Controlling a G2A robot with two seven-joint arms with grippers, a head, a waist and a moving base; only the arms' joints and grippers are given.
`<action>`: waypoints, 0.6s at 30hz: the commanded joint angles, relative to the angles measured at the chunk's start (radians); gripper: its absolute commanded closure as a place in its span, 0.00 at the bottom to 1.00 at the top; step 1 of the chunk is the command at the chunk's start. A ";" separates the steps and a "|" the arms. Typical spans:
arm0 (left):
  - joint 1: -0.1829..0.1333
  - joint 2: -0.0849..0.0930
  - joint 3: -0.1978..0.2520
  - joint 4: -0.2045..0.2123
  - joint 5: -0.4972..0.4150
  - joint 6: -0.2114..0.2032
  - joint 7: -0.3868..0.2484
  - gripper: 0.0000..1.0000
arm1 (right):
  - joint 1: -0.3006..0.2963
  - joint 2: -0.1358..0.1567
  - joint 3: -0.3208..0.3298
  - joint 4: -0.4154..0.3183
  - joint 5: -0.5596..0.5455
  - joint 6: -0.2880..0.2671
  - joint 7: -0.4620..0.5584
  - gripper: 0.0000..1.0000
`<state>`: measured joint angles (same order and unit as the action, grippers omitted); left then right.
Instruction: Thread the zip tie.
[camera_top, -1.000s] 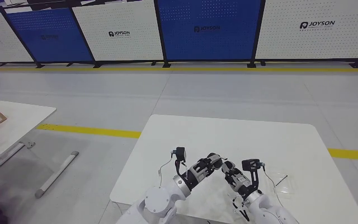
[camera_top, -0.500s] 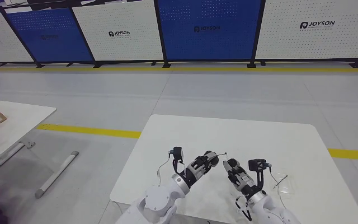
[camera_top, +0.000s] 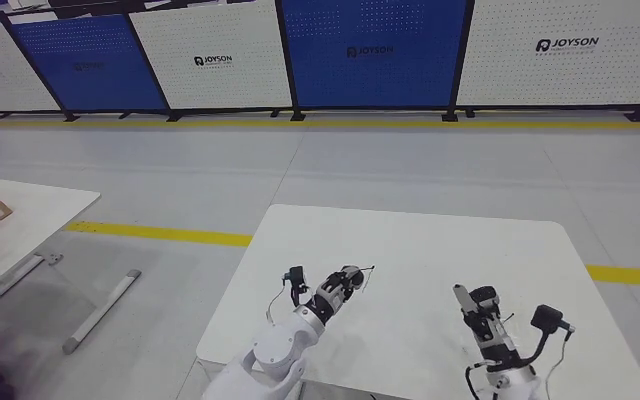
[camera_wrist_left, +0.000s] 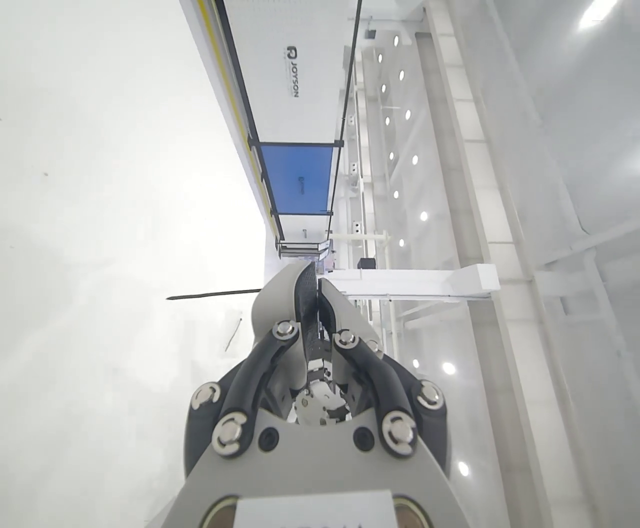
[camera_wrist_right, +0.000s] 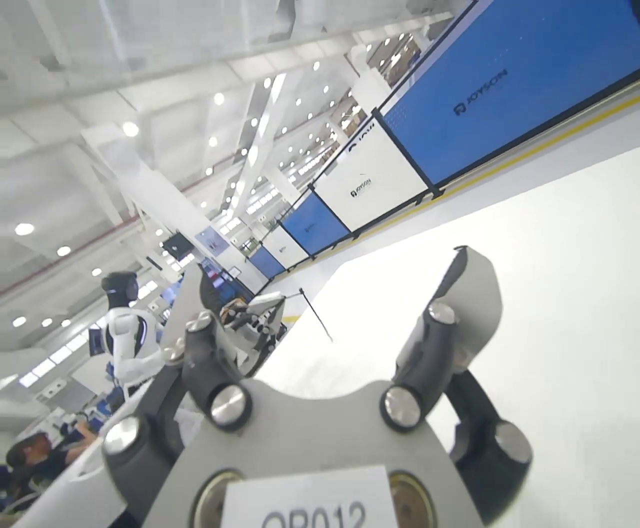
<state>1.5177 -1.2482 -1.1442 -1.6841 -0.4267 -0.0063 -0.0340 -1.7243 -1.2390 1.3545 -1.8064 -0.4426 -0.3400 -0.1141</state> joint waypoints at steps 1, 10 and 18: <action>-0.002 -0.003 0.005 0.019 0.002 -0.010 0.028 1.00 | -0.012 0.004 0.016 -0.005 0.044 0.000 -0.001 0.00; -0.003 -0.004 0.007 0.020 -0.003 -0.009 0.024 1.00 | -0.012 0.004 0.016 -0.005 0.044 0.000 -0.001 0.00; -0.018 -0.019 0.002 0.034 -0.066 -0.039 0.160 1.00 | -0.027 -0.003 0.070 -0.020 0.210 0.030 -0.056 0.00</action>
<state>1.5001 -1.2663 -1.1426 -1.6526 -0.4928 -0.0425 0.1111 -1.7467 -1.2410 1.4181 -1.8220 -0.2472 -0.3182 -0.1609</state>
